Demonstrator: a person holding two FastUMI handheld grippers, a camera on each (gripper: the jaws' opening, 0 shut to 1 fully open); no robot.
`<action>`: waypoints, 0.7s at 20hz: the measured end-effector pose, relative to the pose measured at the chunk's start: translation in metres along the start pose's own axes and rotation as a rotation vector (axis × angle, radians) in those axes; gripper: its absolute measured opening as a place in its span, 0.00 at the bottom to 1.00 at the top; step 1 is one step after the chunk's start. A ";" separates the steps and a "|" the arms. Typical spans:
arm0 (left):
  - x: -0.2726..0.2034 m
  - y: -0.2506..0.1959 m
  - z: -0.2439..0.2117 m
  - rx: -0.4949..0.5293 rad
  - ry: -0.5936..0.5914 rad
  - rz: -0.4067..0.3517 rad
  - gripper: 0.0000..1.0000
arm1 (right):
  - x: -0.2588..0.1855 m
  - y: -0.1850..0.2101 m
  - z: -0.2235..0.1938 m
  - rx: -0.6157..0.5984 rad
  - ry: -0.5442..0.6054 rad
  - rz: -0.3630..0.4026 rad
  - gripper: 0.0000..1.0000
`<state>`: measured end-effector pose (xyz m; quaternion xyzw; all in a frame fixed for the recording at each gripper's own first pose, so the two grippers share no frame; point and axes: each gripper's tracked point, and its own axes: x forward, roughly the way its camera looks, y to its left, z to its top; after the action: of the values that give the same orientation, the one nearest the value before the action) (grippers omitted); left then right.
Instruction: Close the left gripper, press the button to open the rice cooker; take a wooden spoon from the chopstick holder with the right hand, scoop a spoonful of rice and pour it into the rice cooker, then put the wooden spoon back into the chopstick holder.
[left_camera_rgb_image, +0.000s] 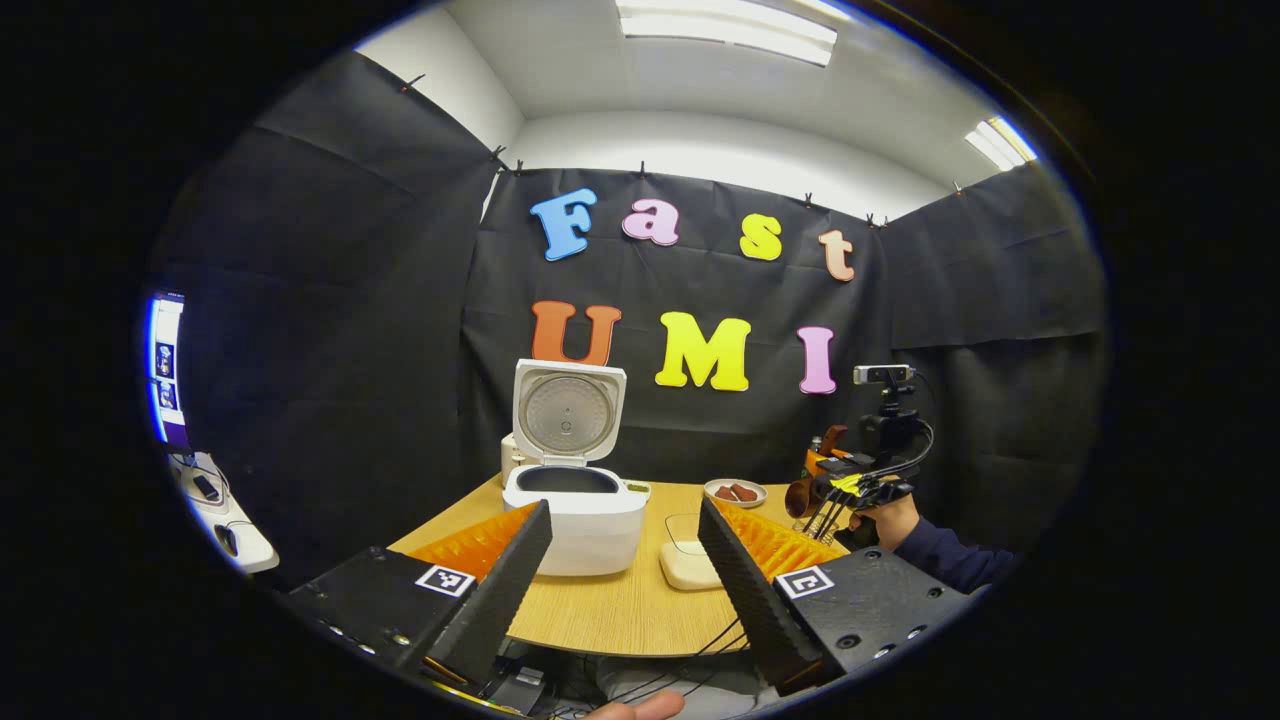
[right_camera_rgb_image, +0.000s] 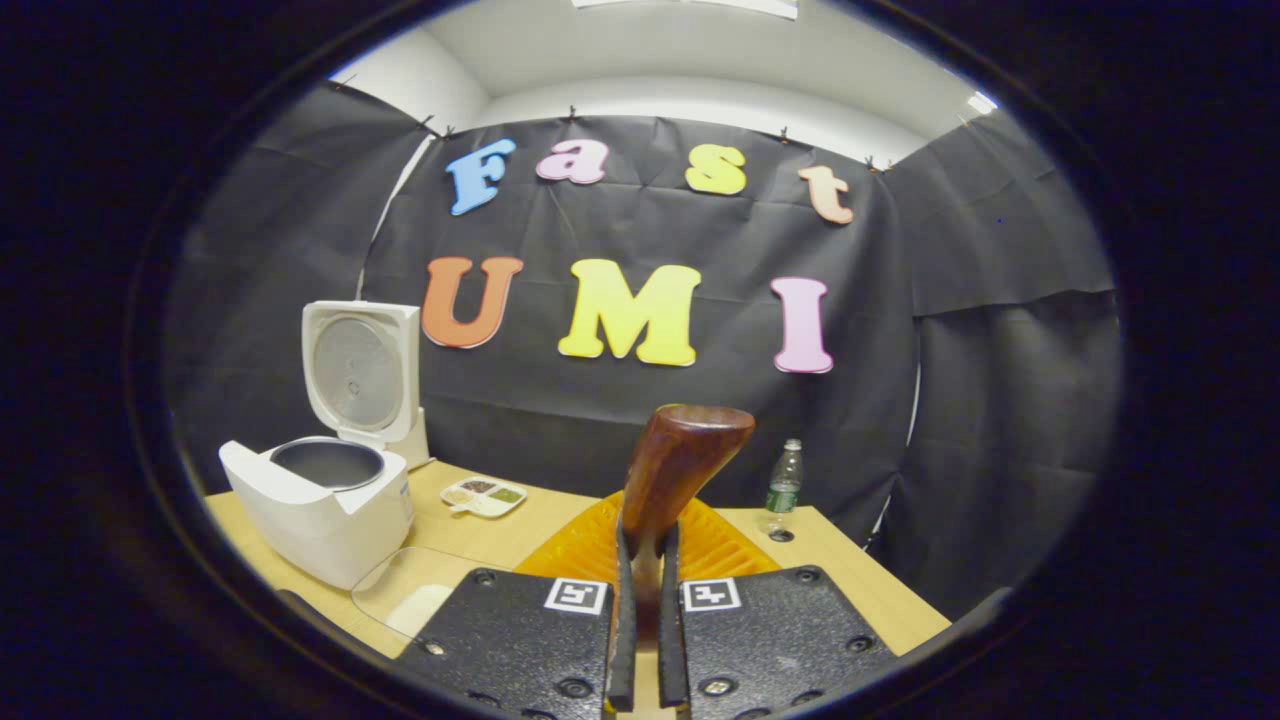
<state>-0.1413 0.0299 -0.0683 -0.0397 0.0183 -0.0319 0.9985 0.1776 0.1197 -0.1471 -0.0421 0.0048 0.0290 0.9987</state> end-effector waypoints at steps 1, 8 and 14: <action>-0.001 0.004 0.000 0.008 0.000 0.011 0.94 | 0.002 0.013 -0.004 0.008 0.009 0.021 0.14; -0.009 0.009 0.011 0.051 -0.036 0.039 0.94 | 0.034 0.076 -0.066 -0.040 0.130 0.121 0.14; -0.008 0.010 0.008 0.035 -0.032 0.038 0.94 | 0.070 0.078 -0.106 -0.181 0.133 0.068 0.14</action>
<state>-0.1482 0.0409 -0.0607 -0.0225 0.0027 -0.0127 0.9997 0.2418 0.1922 -0.2598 -0.1337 0.0699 0.0602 0.9867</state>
